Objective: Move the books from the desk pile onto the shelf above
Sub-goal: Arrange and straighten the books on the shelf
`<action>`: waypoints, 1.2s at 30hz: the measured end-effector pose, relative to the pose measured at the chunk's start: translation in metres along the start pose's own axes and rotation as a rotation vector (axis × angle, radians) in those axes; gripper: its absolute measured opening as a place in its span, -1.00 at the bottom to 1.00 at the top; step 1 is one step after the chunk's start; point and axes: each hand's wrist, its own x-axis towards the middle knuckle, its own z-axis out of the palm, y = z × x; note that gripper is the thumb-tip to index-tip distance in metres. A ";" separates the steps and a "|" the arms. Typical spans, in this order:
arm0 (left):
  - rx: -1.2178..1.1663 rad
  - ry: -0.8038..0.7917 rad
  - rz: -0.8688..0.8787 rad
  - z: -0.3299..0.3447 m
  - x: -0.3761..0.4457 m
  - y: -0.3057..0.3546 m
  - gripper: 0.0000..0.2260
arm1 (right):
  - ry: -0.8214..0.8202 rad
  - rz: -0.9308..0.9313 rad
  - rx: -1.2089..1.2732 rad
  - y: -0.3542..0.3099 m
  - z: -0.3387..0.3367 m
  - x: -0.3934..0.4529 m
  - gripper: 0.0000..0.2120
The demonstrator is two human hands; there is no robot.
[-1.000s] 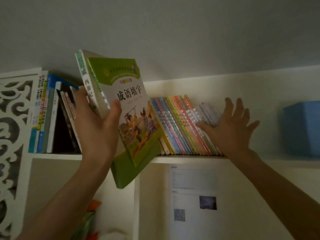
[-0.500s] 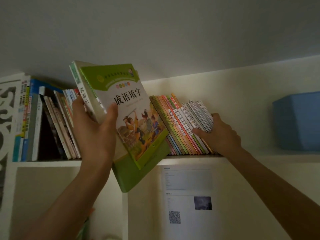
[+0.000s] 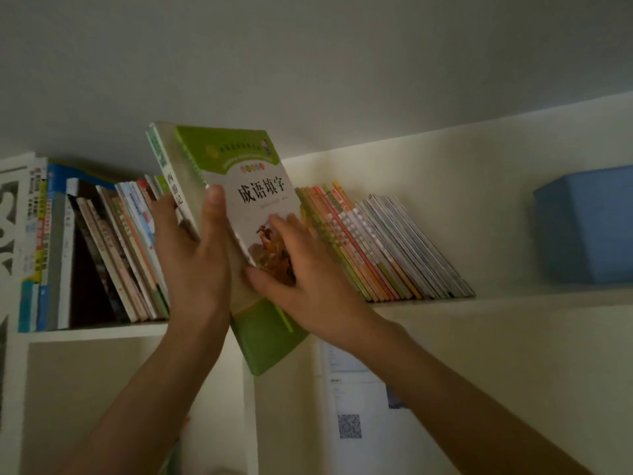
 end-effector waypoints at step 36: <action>0.070 0.156 -0.006 0.001 -0.006 -0.007 -0.82 | 0.771 0.136 -0.154 0.048 -0.141 -0.005 -0.71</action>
